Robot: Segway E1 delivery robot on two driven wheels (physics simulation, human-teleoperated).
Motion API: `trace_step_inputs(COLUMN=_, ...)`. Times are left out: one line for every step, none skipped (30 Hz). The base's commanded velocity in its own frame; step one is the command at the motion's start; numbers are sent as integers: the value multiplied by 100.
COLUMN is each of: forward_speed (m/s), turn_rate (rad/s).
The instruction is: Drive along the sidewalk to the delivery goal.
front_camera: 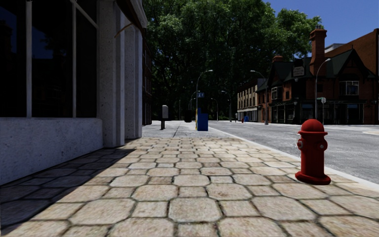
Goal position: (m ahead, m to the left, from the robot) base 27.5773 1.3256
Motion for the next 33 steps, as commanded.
trace_step_inputs(forward_speed=192, turn_rate=0)
trace_step_inputs(forward_speed=192, turn_rate=0)
trace_step_inputs(forward_speed=192, turn_rate=0)
trace_step_inputs(forward_speed=192, turn_rate=0)
trace_step_inputs(forward_speed=192, turn_rate=0)
trace_step_inputs(forward_speed=192, turn_rate=0)
trace_step_inputs(forward_speed=192, turn_rate=0)
trace_step_inputs(forward_speed=192, turn_rate=0)
trace_step_inputs(forward_speed=192, turn_rate=0)
trace_step_inputs(forward_speed=192, turn_rate=0)
trace_step_inputs(forward_speed=192, turn_rate=0)
trace_step_inputs(forward_speed=192, turn_rate=0)
trace_step_inputs(forward_speed=192, turn_rate=0)
trace_step_inputs(forward_speed=192, turn_rate=0)
trace_step_inputs(forward_speed=192, turn_rate=0)
trace_step_inputs(forward_speed=192, turn_rate=0)
trace_step_inputs(forward_speed=192, turn_rate=0)
trace_step_inputs(forward_speed=192, turn_rate=0)
trace_step_inputs(forward_speed=192, turn_rate=0)
trace_step_inputs(forward_speed=192, turn_rate=0)
trace_step_inputs(forward_speed=192, turn_rate=0)
trace_step_inputs(forward_speed=193, turn_rate=0)
trace_step_inputs(forward_speed=193, turn_rate=0)
trace_step_inputs(forward_speed=193, turn_rate=0)
trace_step_inputs(forward_speed=193, turn_rate=0)
trace_step_inputs(forward_speed=196, turn_rate=0)
trace_step_inputs(forward_speed=196, turn_rate=0)
trace_step_inputs(forward_speed=196, turn_rate=0)
trace_step_inputs(forward_speed=195, turn_rate=0)
trace_step_inputs(forward_speed=194, turn_rate=0)
trace_step_inputs(forward_speed=194, turn_rate=0)
trace_step_inputs(forward_speed=194, turn_rate=0)
trace_step_inputs(forward_speed=194, turn_rate=0)
